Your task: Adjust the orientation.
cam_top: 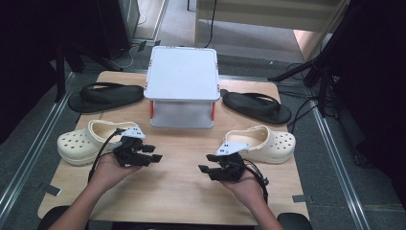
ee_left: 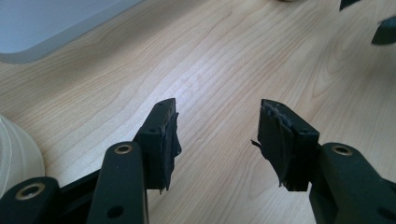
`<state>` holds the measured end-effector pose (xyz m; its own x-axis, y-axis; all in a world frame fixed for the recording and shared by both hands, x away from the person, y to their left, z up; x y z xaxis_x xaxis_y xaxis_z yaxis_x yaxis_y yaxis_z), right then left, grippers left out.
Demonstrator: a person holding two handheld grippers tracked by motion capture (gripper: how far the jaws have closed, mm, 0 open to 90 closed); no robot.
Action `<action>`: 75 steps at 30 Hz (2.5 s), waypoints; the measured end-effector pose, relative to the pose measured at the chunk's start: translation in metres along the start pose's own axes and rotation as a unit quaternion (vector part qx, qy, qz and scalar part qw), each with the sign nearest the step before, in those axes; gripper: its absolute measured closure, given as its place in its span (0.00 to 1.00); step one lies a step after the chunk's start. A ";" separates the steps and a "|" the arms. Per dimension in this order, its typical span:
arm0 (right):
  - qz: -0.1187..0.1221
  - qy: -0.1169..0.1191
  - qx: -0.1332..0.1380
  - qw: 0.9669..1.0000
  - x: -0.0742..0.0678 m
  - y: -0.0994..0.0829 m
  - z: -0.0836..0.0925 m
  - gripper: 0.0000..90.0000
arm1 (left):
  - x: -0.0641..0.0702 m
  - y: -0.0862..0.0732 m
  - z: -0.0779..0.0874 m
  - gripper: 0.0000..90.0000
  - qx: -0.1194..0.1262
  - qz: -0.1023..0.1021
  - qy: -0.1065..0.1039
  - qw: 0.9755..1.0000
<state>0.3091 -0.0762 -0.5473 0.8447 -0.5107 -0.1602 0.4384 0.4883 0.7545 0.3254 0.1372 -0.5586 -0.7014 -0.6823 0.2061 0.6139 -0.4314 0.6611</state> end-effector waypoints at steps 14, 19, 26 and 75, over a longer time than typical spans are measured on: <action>0.001 0.006 0.008 1.000 0.003 0.002 0.000 0.58 | 0.002 0.000 0.000 0.50 -0.007 -0.004 -0.007 1.000; 0.000 0.004 0.012 1.000 0.002 0.002 0.002 0.58 | 0.006 0.007 0.001 0.50 0.004 -0.014 -0.013 1.000; 0.023 -0.012 0.010 1.000 0.005 0.000 0.004 0.56 | 0.001 0.007 0.003 0.50 0.007 -0.010 -0.006 1.000; 0.015 0.025 -0.011 1.000 -0.008 0.005 -0.005 0.56 | -0.083 0.010 0.121 0.49 0.017 0.046 0.097 0.994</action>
<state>0.3058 -0.0657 -0.5456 0.8714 -0.4600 -0.1707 0.4198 0.5188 0.7448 0.3460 0.2607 -0.4818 -0.5574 -0.8207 0.1255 0.6570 -0.3436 0.6710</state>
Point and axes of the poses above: each handheld gripper's, and its own axes: z roughly backward along the jaws, y roughly out of its top, x roughly to its right, the point moved 9 cm from there along -z, roughly forward along the jaws, and after that the axes turned 2 degrees about y, right-handed, at the moved point
